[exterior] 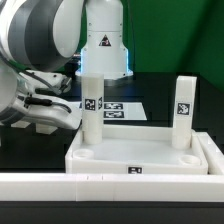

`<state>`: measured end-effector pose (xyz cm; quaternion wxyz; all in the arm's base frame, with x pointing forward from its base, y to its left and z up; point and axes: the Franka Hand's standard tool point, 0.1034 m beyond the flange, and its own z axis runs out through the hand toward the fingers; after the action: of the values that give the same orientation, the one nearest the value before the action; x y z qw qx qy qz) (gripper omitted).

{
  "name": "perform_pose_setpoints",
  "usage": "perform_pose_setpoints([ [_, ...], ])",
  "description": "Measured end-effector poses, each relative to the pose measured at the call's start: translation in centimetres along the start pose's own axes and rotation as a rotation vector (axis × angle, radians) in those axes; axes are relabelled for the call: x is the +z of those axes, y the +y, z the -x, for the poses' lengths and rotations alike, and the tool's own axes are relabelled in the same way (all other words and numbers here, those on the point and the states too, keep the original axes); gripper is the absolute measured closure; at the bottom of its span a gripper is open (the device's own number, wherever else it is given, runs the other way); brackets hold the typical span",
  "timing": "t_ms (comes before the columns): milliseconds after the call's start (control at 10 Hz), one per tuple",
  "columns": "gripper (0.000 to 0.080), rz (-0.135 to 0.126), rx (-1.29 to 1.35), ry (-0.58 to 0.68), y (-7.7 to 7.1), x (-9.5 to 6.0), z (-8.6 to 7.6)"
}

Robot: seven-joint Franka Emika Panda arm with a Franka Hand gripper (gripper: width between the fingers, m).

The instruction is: Assemble desk

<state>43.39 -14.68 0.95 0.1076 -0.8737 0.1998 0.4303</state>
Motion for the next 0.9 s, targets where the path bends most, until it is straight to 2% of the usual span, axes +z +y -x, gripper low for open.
perform_pose_setpoints([
  [300,0.015,-0.001,0.006,-0.007,0.21,0.36,-0.02],
  [500,0.041,-0.001,0.007,-0.007,0.22,0.3,-0.04],
  [600,0.0511,-0.001,0.012,-0.006,0.13,0.26,-0.04],
  [900,0.0511,-0.001,0.012,-0.002,0.07,-0.2,-0.08],
])
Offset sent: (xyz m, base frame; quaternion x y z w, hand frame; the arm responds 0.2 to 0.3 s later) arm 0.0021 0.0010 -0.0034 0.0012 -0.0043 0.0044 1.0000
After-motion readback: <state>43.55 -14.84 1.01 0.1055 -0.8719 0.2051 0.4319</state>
